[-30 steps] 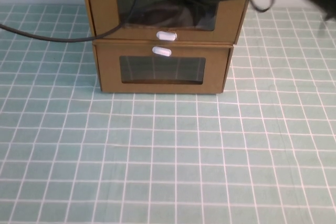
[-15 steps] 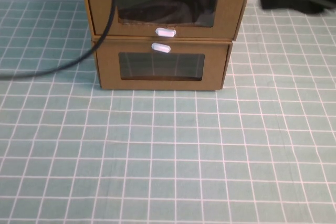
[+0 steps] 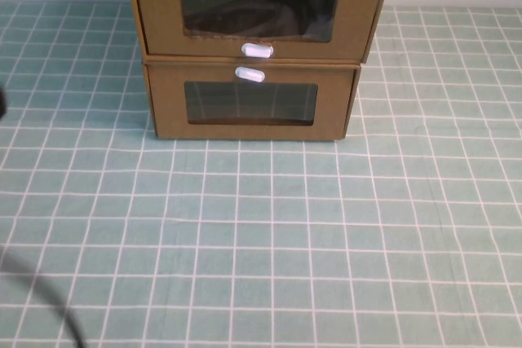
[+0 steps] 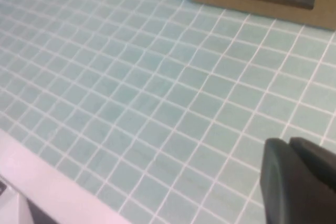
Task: Close the shoe box
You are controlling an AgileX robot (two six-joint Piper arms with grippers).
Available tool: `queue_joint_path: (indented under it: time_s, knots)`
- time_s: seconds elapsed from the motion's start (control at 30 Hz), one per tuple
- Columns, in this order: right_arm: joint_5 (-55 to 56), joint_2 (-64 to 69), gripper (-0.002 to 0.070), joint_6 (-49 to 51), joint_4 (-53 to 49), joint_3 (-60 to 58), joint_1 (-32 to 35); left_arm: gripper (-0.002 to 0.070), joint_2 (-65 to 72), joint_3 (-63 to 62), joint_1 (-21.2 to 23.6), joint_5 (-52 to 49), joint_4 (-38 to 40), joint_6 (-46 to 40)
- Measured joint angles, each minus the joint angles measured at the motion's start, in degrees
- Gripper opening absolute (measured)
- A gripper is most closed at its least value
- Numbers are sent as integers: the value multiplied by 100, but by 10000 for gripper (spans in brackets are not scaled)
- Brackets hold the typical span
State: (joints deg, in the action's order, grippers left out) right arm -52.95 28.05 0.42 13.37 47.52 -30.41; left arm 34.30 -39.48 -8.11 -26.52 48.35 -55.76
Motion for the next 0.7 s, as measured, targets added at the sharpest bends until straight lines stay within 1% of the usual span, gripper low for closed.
queue_joint_path:
  time_s: [0.17, 0.33, 0.43, 0.53, 0.7]
  knots:
    - [987, -1080, -11, 0, 141, -1149, 0, -5, -1761, 1281, -10, 375, 63, 0]
    - [2340, -1811, -11, -234, 210, -2295, 0, -5, -3333, 2333, -10, 480, 91, 0]
    - [3218, -1885, -11, -578, 251, -2938, 0, -5, -3486, 2809, -10, 489, 91, 0]
    - [3977, -1890, -11, -687, 333, -3461, 0, -5, -3373, 3203, -10, 507, 138, 0]
    - [5135, -1865, -11, -709, 411, -4084, 0, -5, -3186, 3636, -10, 1129, 448, 0]
